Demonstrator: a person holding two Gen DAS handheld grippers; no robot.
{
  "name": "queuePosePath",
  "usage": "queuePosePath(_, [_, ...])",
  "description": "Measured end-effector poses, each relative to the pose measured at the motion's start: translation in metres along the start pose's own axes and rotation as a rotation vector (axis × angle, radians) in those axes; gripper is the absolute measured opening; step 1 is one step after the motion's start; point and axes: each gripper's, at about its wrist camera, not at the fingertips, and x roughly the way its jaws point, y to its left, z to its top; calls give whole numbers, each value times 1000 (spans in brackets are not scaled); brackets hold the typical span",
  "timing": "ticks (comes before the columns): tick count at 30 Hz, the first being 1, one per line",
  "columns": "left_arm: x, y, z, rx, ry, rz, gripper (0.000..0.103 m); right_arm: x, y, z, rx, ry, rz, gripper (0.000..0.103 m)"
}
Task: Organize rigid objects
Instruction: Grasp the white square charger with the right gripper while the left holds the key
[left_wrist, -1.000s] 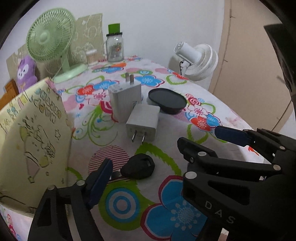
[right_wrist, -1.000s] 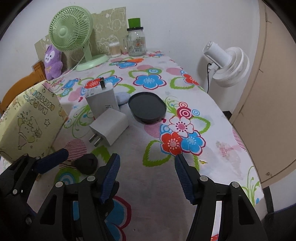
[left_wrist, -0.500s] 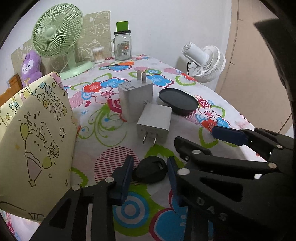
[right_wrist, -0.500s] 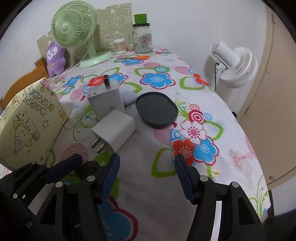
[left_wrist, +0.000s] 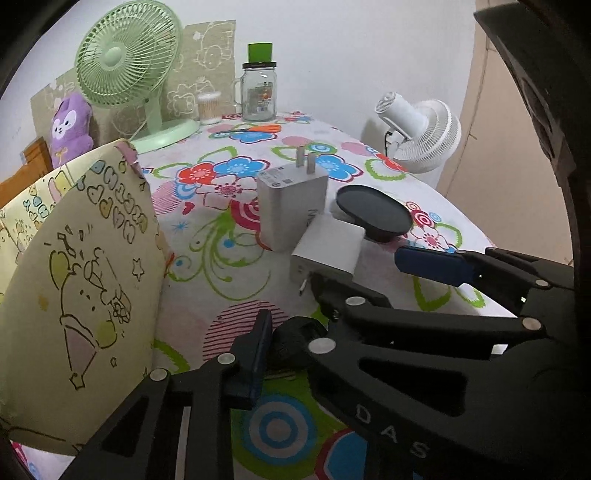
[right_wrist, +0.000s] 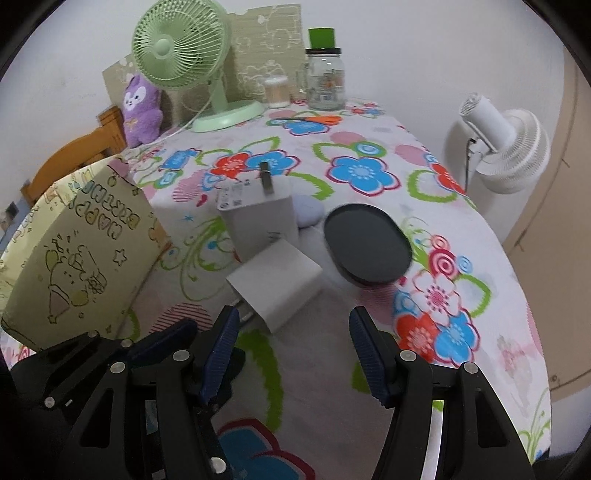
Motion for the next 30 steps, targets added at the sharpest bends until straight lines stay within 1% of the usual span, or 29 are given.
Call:
queuePosePath(2, [1, 2, 1, -8, -1, 8, 32, 3, 2, 3, -16, -2, 18, 73])
queuePosePath(3, [2, 3, 2, -14, 0, 9, 32, 5, 3, 5, -24, -6, 22, 74])
queuePosePath(8, [5, 4, 3, -28, -1, 24, 34, 15, 1, 12, -39, -15, 32, 74])
queuePosePath(9, [5, 3, 2, -24, -4, 28, 37, 18, -1, 13, -33, -8, 33, 75])
queuePosePath(11, [6, 1, 3, -15, -4, 30, 39, 22, -1, 14, -35, 1, 39, 74])
queuePosePath(13, [6, 0, 3, -5, -9, 36, 40, 24, 2, 14, -53, 2, 31, 69])
queuePosePath(14, [6, 0, 3, -2, -9, 37, 40, 25, 3, 14, -68, 2, 29, 63])
queuePosePath(16, [6, 0, 2, 6, -8, 33, 38, 24, 4, 13, -75, -2, 16, 63])
queuePosePath(18, [5, -2, 2, 17, -7, 28, 32, 23, 3, 11, -75, -8, 9, 62])
queuePosePath(24, [2, -6, -2, 36, -4, 17, 31, 13, -4, 1, -43, -18, -35, 62])
queuePosePath(30, [-4, -11, -7, 49, -3, 7, 31, 1, -9, -9, 4, -16, -43, 63])
